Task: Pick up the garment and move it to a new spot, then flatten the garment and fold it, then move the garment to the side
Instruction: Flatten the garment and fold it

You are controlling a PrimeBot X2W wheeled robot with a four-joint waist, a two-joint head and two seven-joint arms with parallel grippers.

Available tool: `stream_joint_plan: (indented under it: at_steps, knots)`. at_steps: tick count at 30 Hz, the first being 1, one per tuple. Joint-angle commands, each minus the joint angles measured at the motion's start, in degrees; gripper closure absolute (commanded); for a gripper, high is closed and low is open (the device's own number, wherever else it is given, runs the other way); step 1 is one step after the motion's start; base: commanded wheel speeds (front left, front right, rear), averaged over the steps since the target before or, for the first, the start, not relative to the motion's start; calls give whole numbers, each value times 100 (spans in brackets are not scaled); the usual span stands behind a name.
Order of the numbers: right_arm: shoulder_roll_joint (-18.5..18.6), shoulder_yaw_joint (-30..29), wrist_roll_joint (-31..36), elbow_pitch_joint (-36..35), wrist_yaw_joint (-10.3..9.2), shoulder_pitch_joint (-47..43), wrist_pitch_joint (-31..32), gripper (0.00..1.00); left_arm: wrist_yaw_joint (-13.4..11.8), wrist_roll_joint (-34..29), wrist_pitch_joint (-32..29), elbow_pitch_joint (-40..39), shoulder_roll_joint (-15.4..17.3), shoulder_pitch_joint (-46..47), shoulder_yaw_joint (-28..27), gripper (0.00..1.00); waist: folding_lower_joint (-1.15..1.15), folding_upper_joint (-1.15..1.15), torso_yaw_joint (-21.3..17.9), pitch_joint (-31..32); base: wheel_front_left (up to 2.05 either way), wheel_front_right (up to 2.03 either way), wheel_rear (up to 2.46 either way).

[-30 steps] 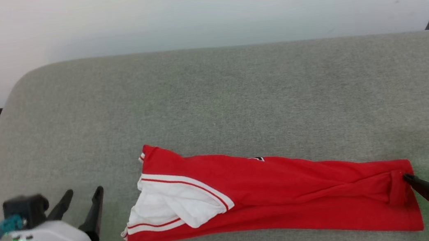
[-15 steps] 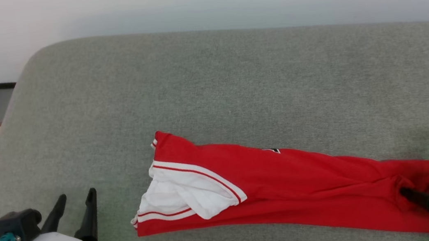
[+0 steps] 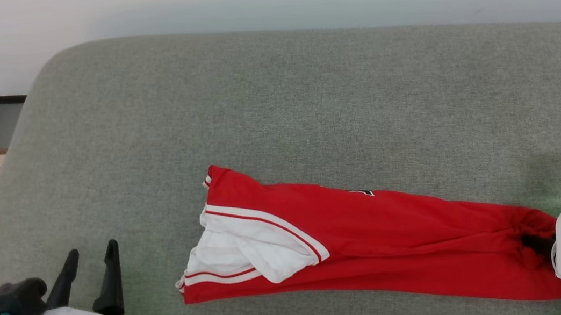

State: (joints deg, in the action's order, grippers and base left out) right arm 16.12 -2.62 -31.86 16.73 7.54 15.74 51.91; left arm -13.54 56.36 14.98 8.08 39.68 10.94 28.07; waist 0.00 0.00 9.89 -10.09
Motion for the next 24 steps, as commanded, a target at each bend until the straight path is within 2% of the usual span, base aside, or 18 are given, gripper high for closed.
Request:
stream_joint_plan:
  at_steps: [1,11,19,24]
  knots:
    - [-41,63,-10,187,-13,-84,-6,100,43,-78,24,12,-44,-92,-70,0,0,0,-14,13,0,0,0]
    - [242,-352,53,189,-16,134,-124,100,174,-268,25,89,-215,-218,-323,0,0,0,-124,120,0,0,0]
    - [653,-896,319,298,-11,189,-117,100,262,-339,25,220,-297,-302,-392,0,0,0,-227,259,0,0,0]
    - [701,-1030,254,230,-11,247,-101,100,339,-340,25,303,-327,-382,-463,0,0,0,-323,387,0,0,0]
